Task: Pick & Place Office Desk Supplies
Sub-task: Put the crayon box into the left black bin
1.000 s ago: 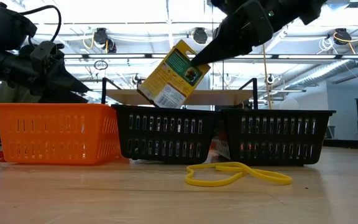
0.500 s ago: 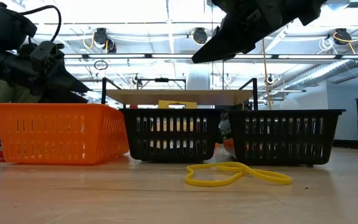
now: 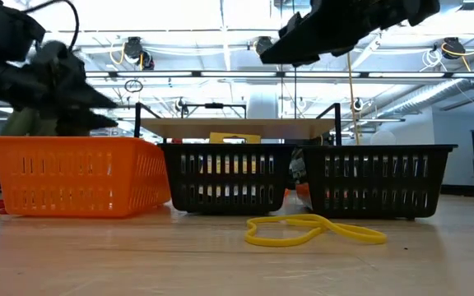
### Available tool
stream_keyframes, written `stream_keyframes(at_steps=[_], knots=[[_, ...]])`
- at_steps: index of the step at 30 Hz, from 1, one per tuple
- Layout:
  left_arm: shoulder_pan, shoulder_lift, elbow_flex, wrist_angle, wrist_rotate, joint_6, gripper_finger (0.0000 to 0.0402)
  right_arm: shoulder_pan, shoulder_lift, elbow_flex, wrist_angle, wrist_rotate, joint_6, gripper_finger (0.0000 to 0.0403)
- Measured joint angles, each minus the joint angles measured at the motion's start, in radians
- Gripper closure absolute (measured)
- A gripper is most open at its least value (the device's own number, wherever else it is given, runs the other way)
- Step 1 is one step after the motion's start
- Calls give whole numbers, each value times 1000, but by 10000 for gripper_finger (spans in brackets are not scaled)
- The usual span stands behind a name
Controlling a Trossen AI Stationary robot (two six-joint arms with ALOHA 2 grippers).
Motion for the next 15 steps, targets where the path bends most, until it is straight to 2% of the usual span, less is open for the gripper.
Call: stream_keyframes(at_steps=[5, 8, 11, 15], knots=[[-72, 0, 0, 194, 88, 44, 195, 31, -17, 0, 47, 11, -54, 298], [-138, 0, 0, 289, 83, 53, 195, 62, -51, 0, 10, 99, -72, 305], [-219, 0, 2, 340, 46, 88, 195, 92, -104, 0, -30, 175, -60, 313], [-333, 6, 52, 312, -100, 186, 195, 120, -171, 0, -73, 210, 6, 323]])
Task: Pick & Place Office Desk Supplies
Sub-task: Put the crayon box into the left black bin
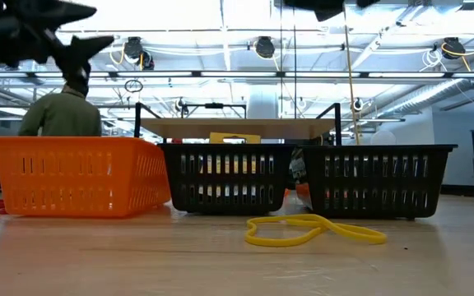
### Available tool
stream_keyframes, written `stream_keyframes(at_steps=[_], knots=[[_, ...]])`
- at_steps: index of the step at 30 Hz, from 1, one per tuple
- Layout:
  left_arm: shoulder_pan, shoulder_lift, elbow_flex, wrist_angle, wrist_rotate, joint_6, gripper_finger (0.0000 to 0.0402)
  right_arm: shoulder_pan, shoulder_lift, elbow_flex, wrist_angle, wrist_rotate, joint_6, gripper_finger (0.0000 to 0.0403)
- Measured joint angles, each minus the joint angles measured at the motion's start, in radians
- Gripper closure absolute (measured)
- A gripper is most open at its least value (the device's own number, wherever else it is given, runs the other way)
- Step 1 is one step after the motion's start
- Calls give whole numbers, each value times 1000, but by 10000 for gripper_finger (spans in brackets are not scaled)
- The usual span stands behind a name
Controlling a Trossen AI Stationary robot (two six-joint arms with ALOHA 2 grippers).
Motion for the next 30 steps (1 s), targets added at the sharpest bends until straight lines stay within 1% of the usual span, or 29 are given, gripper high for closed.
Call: stream_keyframes(at_steps=[3, 5, 8, 9, 11, 13, 16, 18, 21, 23, 26, 28, 30], knots=[[-73, 31, 95, -129, -125, 85, 195, 5, -33, 0, -30, 1, 47, 328], [-110, 69, 198, -295, -224, 131, 195, 5, -42, 0, -46, 1, 59, 331], [-140, 150, 382, -615, -367, 126, 195, 5, -44, 0, -69, 27, 49, 335], [-145, 186, 448, -733, -397, 104, 195, 5, -44, 0, -79, 47, 39, 336], [-143, 256, 579, -958, -408, 31, 195, 5, -44, 0, -96, 89, 9, 337], [-137, 336, 702, -1181, -372, -88, 195, 0, -43, -5, -91, 133, -32, 337], [-125, 454, 855, -1457, -264, -272, 195, -19, -44, -21, -69, 164, -106, 337], [-122, 531, 924, -1613, -179, -366, 195, -37, -44, -29, -67, 182, -131, 339], [-123, 636, 986, -1783, -44, -456, 195, -75, -44, -43, -65, 181, -132, 341], [-125, 696, 996, -1858, 44, -493, 195, -96, -44, -52, -66, 181, -109, 341], [-147, 762, 987, -1885, 148, -511, 195, -116, -44, -54, -65, 181, -81, 342], [-178, 794, 983, -1870, 188, -512, 195, -120, -44, -54, -63, 180, -57, 342], [-218, 822, 982, -1863, 200, -515, 195, -120, -43, -54, -52, 179, -39, 341]])
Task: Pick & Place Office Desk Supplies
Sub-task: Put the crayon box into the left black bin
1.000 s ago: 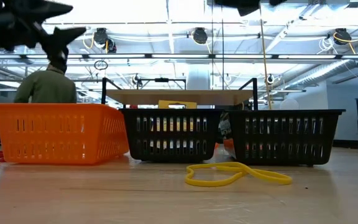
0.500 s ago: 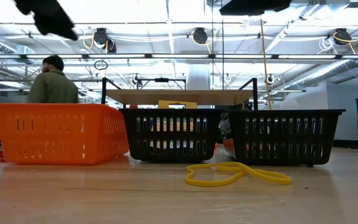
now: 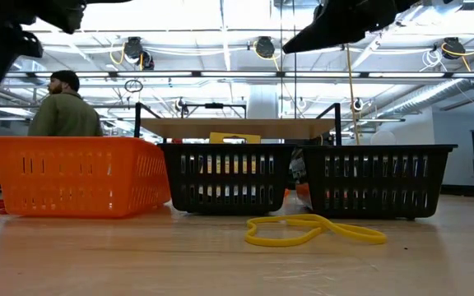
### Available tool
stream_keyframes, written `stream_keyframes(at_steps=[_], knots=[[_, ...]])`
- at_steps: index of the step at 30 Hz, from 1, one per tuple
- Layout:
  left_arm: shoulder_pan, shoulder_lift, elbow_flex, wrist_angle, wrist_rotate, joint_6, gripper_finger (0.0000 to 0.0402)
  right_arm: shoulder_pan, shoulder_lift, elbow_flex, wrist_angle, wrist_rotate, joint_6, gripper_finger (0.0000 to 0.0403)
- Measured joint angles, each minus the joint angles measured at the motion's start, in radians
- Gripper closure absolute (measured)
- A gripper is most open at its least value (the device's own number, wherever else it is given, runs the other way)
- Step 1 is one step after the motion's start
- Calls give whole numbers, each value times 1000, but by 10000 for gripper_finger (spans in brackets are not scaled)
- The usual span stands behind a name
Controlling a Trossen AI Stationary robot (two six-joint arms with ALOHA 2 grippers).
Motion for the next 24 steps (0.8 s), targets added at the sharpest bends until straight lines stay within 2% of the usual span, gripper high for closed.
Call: stream_keyframes(at_steps=[6, 14, 19, 24], knots=[[-160, 29, 0, 9, -55, -95, 195, 26, 0, 0, 56, -3, 13, 343], [-364, 28, -11, 24, -158, -328, 195, 54, 0, 0, 97, -3, -7, 344], [-431, 29, -116, 137, -129, -432, 195, 65, 0, 0, 96, -4, -1, 344], [-455, 29, -213, 222, -99, -469, 195, 74, 0, 0, 102, -4, -7, 344]])
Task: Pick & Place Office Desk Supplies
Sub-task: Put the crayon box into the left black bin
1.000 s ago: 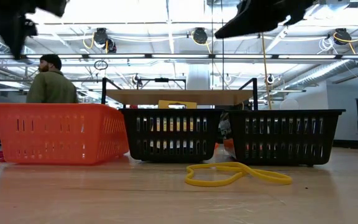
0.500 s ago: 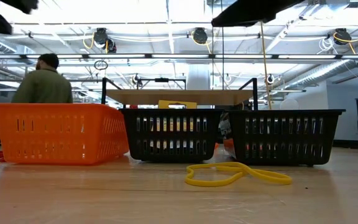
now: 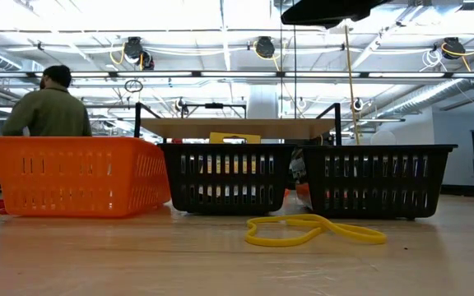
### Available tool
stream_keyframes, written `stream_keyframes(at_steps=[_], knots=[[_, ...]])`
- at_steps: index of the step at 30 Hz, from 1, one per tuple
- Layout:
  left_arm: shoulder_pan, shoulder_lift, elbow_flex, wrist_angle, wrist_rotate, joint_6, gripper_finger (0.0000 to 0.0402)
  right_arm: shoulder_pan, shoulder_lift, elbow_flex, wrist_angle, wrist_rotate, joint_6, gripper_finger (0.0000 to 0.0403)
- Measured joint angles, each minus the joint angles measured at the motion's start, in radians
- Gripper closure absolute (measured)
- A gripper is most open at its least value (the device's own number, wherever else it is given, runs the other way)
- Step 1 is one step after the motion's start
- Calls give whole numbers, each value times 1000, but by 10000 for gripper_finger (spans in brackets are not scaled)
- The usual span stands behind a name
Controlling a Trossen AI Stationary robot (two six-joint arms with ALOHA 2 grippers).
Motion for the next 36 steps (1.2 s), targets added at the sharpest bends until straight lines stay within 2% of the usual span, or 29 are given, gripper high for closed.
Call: stream_keyframes(at_steps=[8, 12, 36], knots=[[4, -2, -124, 172, -3, 7, 195, -6, 0, 0, 2, 0, -13, 344], [8, -2, -164, 195, -2, 6, 195, -7, 0, 0, 3, 0, -13, 343], [17, -2, -175, 230, -34, 11, 195, -7, 0, 0, 4, 0, -7, 344]])
